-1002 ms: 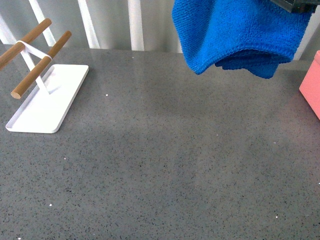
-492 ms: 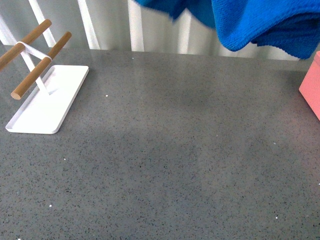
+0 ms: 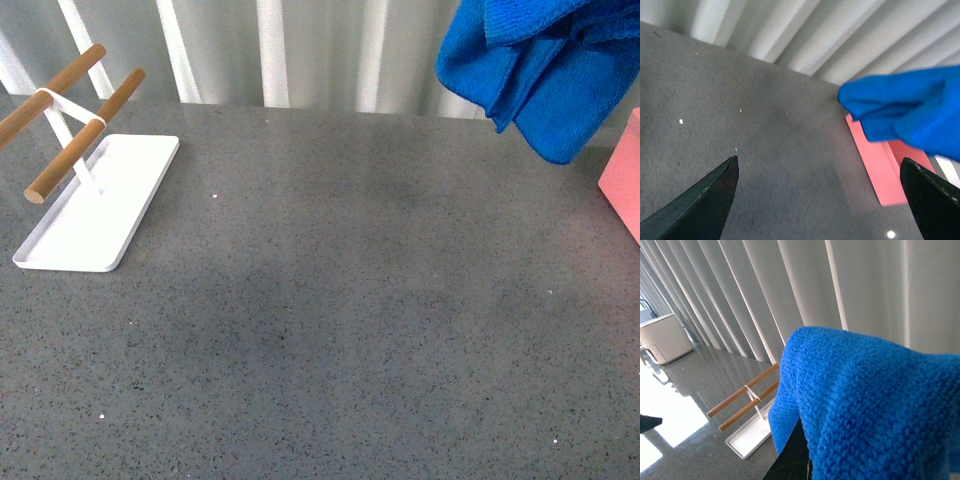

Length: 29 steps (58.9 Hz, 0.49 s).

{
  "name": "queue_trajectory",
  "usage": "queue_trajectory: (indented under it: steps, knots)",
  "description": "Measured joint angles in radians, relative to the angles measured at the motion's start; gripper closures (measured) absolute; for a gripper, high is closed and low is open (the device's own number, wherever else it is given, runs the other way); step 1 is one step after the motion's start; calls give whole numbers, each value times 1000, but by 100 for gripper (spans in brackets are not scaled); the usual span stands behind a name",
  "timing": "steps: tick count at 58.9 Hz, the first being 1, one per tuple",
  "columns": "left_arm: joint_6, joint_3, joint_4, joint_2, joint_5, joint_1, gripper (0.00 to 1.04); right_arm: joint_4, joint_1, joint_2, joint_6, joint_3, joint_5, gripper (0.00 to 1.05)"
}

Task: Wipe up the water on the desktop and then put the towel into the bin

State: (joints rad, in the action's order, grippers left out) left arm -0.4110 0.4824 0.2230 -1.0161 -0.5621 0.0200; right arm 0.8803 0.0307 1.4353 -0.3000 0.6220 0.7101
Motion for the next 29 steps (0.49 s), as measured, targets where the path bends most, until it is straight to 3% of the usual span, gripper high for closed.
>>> queue_trajectory:
  steps: [5,13,15,16,17,19,21,25,29]
  knots:
    - [26,-76,-114,179,-63,-32,7,2,0,8,0,-5,4,100]
    - [97,-127,-255,380,-195,-184,7,22,-5,17,-19,-6,18,100]
    - [118,-141,-256,380,-190,-212,7,22,-5,17,-20,-6,18,100]
    - [150,-163,-212,390,-132,-204,10,23,-5,17,-19,-6,18,100]
    - [198,-210,-112,407,13,-195,16,23,-4,18,-20,-6,18,100]
    - [266,-286,24,449,196,-185,25,25,-3,19,-20,-6,22,100]
    - [309,-323,90,484,314,-174,32,26,-3,23,-21,-6,20,100]
    - [353,-342,113,532,422,-158,44,26,-3,26,-21,-7,21,100]
    - [373,-354,113,562,446,-144,55,27,-1,26,-21,-8,22,100]
